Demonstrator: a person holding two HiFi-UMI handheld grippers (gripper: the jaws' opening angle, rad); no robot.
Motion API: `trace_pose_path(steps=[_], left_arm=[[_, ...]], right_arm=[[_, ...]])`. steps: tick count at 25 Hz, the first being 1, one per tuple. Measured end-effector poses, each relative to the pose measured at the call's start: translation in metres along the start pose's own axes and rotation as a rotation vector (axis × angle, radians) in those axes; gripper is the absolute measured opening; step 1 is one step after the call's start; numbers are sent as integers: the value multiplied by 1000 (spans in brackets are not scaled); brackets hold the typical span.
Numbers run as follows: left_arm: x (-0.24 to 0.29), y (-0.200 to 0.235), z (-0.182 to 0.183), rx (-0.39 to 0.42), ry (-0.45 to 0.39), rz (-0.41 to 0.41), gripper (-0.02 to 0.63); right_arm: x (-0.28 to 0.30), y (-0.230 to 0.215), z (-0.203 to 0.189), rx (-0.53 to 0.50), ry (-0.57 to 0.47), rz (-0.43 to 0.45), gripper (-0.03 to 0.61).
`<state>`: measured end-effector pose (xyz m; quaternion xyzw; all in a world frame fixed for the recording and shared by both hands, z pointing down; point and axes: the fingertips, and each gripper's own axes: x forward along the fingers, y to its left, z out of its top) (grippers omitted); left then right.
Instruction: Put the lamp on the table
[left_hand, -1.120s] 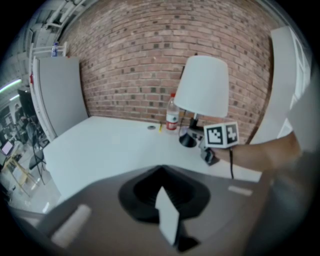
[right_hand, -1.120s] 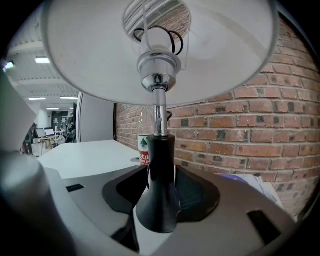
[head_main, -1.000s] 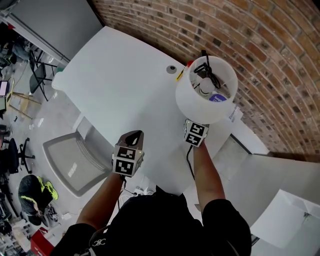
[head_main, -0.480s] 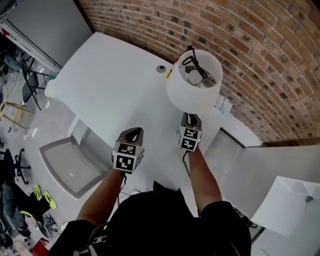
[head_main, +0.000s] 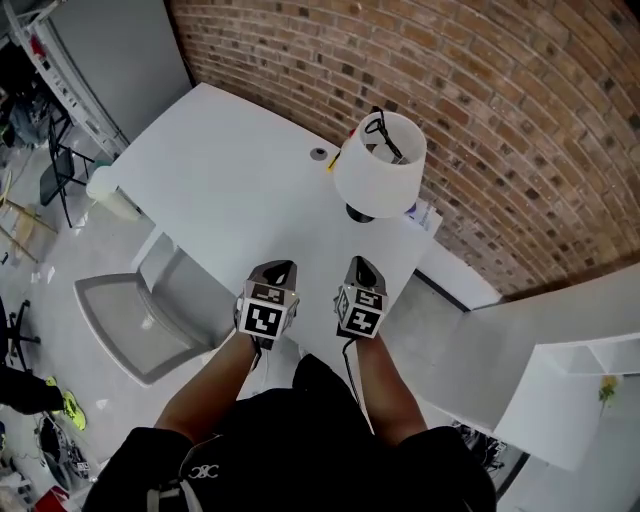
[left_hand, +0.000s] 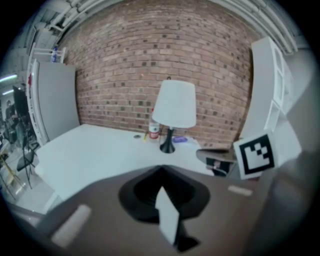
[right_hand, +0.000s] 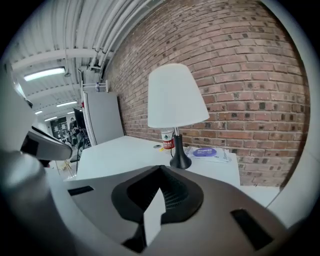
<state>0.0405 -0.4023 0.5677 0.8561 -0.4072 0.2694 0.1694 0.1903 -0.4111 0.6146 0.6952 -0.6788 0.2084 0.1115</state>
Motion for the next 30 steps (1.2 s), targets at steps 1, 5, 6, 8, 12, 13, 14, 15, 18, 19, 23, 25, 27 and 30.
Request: trace_pose_path(steps=[1,5,6,8,12,13,14,15,18,19,23,25,27,30], left_arm=[[-7,-5,0,-5,-15,-6,2],[-41,-20,-7,-12,-63,-19,2],[-50,-23,-11,-15,-70,-20,2],[-66,-27,-18,-24,-87,-17,2],[-100,-36,-32,-49,-128,-16,2],[-108,-39,-36,-52,-132,-16,2],[-117,-42,-39,-55,-137,-17,2],[-127,-45,-42,-59,-144,-19,2],[-148,-52,-50,-66,-163,-25,2],[-153,-54,-53,-64,-165,-26,2],[-167,-61,-59,-61,-161,-28,2],[-171,-64,-57,-60,-170,-24,2],[-172,-65,-50,-57,-180,-17,2],[-173,-68,-39,-48,-192,-8,2]], right_arm=[[-12,7,3,7,-3,4,-2],[-61,38,7,20,5,37,-2],[-73,46,5,20,14,46,-2],[-96,60,5,11,23,60,-2],[-141,87,7,-29,10,85,-2],[-151,93,6,-37,8,92,-2],[-161,99,5,-41,6,98,-2],[-171,104,4,-45,4,101,-2],[-197,115,-1,-47,-5,106,-2],[-204,118,-2,-48,-6,108,-2],[-222,124,-9,-53,-2,113,-2],[-226,122,-8,-54,-6,114,-2],[-226,119,-3,-53,-17,118,-2],[-224,114,6,-41,-28,127,-2]])
